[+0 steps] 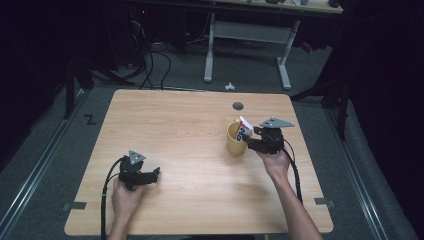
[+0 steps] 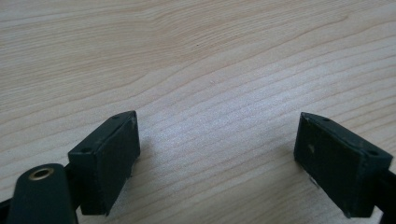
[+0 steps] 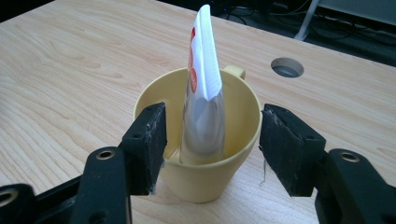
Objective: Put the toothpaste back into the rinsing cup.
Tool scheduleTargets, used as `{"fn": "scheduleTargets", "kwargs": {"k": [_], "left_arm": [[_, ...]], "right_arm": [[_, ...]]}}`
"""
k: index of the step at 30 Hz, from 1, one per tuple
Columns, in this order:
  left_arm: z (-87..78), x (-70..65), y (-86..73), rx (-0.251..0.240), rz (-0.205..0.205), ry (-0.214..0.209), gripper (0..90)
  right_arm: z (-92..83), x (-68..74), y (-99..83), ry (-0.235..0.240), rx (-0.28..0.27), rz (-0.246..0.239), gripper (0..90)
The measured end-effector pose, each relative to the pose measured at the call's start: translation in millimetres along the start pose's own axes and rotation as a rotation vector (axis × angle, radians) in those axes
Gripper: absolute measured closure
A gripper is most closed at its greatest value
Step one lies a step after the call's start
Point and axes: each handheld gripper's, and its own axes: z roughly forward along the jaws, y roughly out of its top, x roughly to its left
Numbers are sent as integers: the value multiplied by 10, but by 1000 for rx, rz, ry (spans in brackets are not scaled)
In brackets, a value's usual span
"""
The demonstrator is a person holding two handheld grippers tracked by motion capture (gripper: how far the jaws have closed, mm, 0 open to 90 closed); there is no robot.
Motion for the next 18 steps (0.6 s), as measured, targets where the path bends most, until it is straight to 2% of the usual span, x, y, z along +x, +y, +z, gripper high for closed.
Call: {"fn": "scheduleTargets", "kwargs": {"k": [18], "left_arm": [[0,0,0,0,0,0,147]], "right_arm": [[-176,-20,-25,4,-20,7,416]]}}
